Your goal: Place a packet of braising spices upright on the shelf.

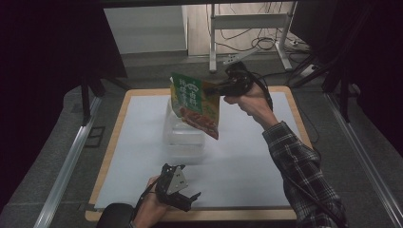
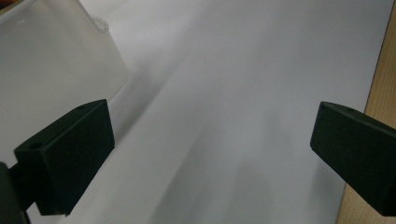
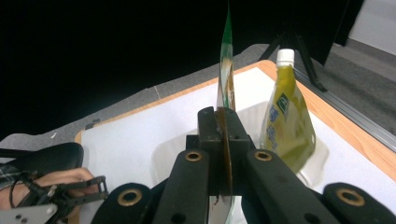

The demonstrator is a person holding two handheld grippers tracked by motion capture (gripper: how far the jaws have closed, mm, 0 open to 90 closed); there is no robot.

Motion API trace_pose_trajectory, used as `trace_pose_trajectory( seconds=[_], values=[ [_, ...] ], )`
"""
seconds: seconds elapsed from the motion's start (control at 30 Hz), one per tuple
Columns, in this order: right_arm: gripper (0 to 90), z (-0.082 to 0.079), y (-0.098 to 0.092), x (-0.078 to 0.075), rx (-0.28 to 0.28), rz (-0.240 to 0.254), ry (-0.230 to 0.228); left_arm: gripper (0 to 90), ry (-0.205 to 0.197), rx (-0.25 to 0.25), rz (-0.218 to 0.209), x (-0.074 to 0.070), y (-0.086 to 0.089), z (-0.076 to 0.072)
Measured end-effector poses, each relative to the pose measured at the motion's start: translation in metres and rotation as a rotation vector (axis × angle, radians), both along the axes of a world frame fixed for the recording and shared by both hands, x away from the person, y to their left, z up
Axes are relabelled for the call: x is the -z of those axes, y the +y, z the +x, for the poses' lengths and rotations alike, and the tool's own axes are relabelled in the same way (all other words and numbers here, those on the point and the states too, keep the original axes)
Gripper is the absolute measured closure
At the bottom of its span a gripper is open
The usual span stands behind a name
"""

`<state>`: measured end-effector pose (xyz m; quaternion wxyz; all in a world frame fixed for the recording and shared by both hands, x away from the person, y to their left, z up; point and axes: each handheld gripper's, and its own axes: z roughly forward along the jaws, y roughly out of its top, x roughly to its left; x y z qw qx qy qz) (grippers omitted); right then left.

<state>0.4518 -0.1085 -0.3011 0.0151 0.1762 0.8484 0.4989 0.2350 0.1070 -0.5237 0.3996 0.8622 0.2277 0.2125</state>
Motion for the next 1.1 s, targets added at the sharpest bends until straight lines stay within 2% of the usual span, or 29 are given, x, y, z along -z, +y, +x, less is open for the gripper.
trace_pose_trajectory(
  seconds=[0.43, 0.6, 0.77, 0.9, 1.0, 1.1],
  values=[
    [89.2, 0.026, 0.041, 0.019, -0.035, -0.005, -0.003, 0.0, 0.0, 0.001, -0.002, 0.0, 0.0, 0.0],
    [89.2, 0.03, 0.05, 0.03, -0.038, 0.002, 0.008, 0.0, 0.001, 0.006, 0.006, 0.0, 0.001, 0.0],
    [89.2, 0.033, 0.051, 0.039, -0.035, 0.019, 0.011, 0.0, 0.0, 0.007, 0.007, 0.0, 0.0, 0.0],
    [89.2, 0.034, 0.049, 0.046, -0.019, 0.01, 0.011, 0.0, 0.0, 0.011, 0.015, 0.0, 0.0, 0.0],
    [89.1, 0.032, 0.049, 0.058, 0.001, -0.034, -0.004, 0.0, 0.002, 0.013, 0.018, 0.0, 0.0, 0.0],
    [88.9, 0.033, 0.046, 0.064, 0.008, 0.023, 0.01, 0.0, 0.004, 0.015, 0.021, 0.001, -0.001, 0.0]
  ],
)
